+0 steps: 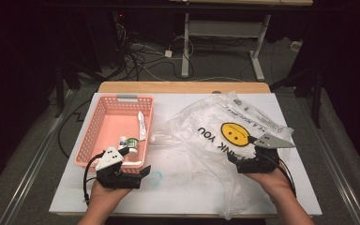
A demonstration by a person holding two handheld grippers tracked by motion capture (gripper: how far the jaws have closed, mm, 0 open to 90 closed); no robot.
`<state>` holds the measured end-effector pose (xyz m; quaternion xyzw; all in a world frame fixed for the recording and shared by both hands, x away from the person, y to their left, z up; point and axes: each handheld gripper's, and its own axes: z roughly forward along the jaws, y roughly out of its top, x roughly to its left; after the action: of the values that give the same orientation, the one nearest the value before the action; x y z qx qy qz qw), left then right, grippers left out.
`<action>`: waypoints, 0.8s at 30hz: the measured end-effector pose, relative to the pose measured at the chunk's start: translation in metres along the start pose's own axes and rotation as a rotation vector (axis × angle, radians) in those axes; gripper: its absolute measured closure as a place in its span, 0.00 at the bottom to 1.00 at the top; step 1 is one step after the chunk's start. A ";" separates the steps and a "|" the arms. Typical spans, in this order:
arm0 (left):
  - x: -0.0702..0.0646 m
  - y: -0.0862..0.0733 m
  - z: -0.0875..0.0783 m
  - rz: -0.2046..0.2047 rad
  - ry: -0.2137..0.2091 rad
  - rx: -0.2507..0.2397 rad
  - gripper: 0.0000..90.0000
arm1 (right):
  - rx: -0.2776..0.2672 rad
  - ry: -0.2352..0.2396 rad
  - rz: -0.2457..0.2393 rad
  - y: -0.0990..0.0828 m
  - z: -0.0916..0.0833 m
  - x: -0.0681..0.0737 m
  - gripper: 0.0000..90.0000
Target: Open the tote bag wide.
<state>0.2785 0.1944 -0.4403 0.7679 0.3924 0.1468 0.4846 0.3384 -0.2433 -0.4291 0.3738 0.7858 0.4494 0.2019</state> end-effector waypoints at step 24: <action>-0.006 0.013 0.007 -0.002 0.001 0.012 0.00 | 0.099 0.148 -0.079 0.016 0.054 0.025 0.05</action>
<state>0.2841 0.1827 -0.4316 0.7704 0.3942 0.1442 0.4799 0.3644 -0.1893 -0.4432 0.3176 0.8340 0.4282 0.1422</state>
